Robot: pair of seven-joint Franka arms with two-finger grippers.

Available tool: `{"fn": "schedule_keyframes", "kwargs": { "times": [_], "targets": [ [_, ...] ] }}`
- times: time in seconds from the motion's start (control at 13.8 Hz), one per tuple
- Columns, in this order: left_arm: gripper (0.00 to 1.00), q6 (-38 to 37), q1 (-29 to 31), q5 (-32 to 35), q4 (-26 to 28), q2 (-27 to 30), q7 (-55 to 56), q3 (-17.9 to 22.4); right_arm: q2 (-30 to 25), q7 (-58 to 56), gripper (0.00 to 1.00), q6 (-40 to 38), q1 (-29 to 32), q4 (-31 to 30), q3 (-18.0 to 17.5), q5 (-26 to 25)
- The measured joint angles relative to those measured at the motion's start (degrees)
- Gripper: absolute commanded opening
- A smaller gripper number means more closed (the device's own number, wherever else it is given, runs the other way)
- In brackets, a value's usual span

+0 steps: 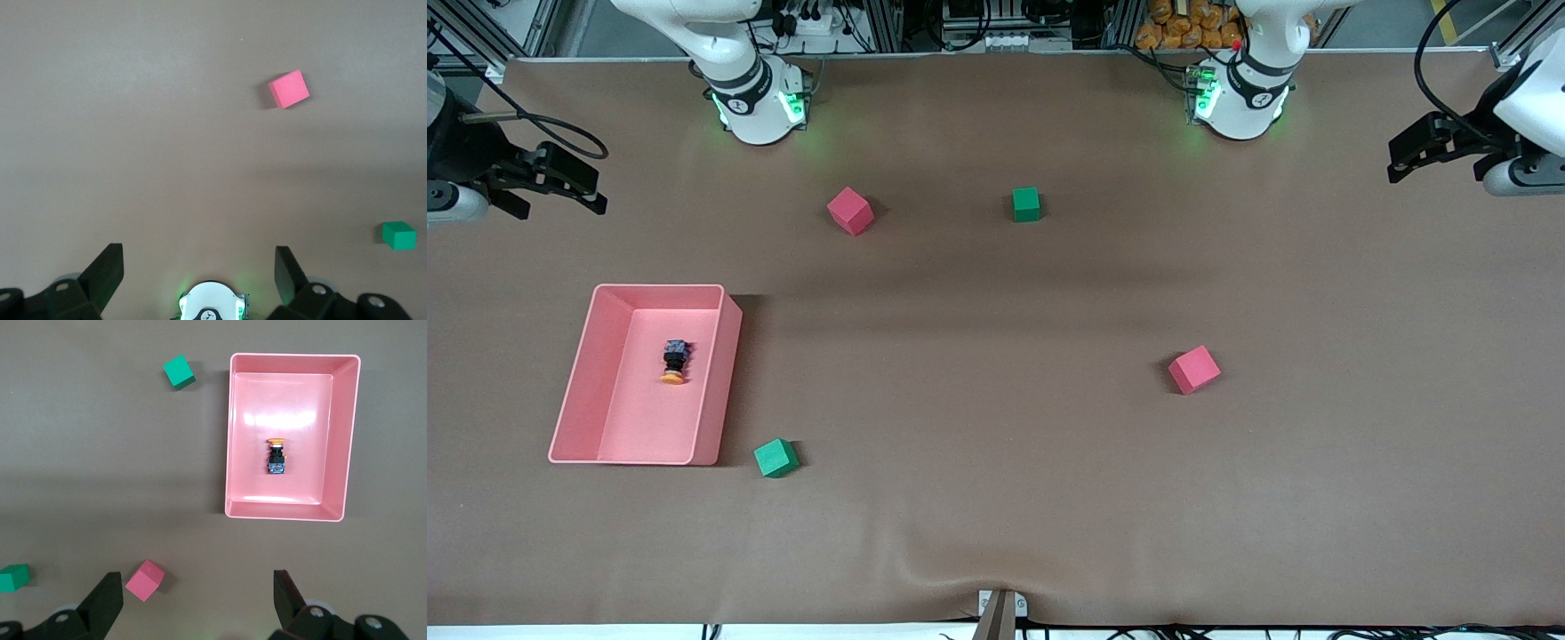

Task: Place and upright button with both arms
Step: 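Move the right gripper toward the pink tray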

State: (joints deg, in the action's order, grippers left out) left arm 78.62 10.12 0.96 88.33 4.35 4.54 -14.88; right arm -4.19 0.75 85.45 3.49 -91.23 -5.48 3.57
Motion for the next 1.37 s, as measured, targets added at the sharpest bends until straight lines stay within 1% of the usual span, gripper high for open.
{"fn": "schedule_keyframes", "kwargs": {
  "times": [0.51, 0.72, 0.87, 1.09, 1.23, 1.37],
  "targets": [
    [1.0, 0.0, 0.3, 0.0, -0.92, -0.97, 0.0, 0.21, 0.06, -0.04, 1.0, -0.09, 0.0, 0.0, 0.01, 0.0],
    [1.0, 0.0, 0.33, 0.0, -0.93, -1.43, 0.0, 0.24, 1.89, -0.06, 1.0, -0.24, 0.66, -0.04, 0.21, -0.08],
    [1.0, 0.0, 0.45, 0.0, -0.92, -1.96, 0.0, 0.25, 4.16, -3.06, 1.0, -0.15, 3.07, -0.02, 0.32, -0.16],
    [1.0, -0.01, 0.56, 0.0, -0.93, -2.87, 0.0, 0.27, 8.0, -12.36, 1.0, 0.02, 9.15, -0.2, 0.74, -0.26],
    [1.0, -0.82, 1.44, 0.0, -0.91, -3.28, 0.0, 0.35, 13.59, -16.81, 1.0, 4.07, 13.02, -0.39, 0.9, -0.23],
    [1.0, -3.51, 3.33, 0.0, -0.97, -3.3, -0.05, 0.41, 18.92, -17.52, 1.0, 8.0, 13.65, -0.55, 0.79, -0.22]
  ]
}}
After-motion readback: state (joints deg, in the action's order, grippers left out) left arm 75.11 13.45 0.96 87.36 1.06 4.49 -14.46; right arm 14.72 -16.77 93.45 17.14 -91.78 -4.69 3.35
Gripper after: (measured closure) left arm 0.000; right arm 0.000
